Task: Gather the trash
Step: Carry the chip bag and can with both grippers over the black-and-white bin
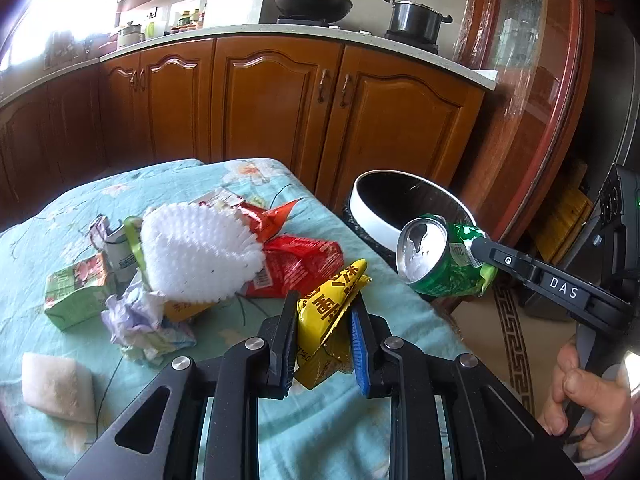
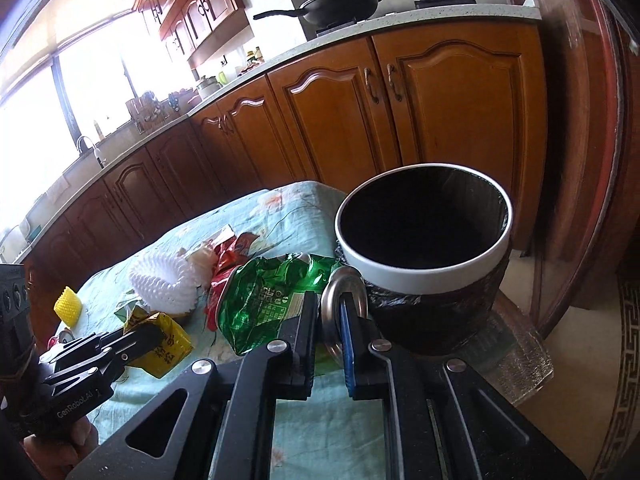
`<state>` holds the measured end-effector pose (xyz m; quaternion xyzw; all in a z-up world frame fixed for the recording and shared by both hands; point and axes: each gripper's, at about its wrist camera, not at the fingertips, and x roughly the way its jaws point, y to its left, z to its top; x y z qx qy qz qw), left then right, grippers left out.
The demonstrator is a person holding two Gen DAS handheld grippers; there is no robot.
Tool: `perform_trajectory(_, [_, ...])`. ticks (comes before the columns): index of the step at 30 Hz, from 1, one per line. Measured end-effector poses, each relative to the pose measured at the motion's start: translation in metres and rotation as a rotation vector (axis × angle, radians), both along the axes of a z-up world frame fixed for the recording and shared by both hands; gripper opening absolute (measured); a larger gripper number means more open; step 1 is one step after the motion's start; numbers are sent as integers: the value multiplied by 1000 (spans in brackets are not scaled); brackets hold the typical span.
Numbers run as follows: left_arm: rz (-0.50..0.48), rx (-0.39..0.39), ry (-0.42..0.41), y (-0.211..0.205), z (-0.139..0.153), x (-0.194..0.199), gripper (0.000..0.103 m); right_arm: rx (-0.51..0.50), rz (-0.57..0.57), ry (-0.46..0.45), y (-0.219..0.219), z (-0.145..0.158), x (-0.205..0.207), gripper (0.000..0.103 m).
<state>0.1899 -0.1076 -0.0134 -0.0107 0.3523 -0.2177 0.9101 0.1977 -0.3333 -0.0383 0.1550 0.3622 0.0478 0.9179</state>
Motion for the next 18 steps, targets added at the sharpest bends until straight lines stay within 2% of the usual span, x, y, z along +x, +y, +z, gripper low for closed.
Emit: perform_trajectory(18, [-115, 15, 28, -100, -7, 113, 22, -91, -109, 3, -77, -3, 57, 11])
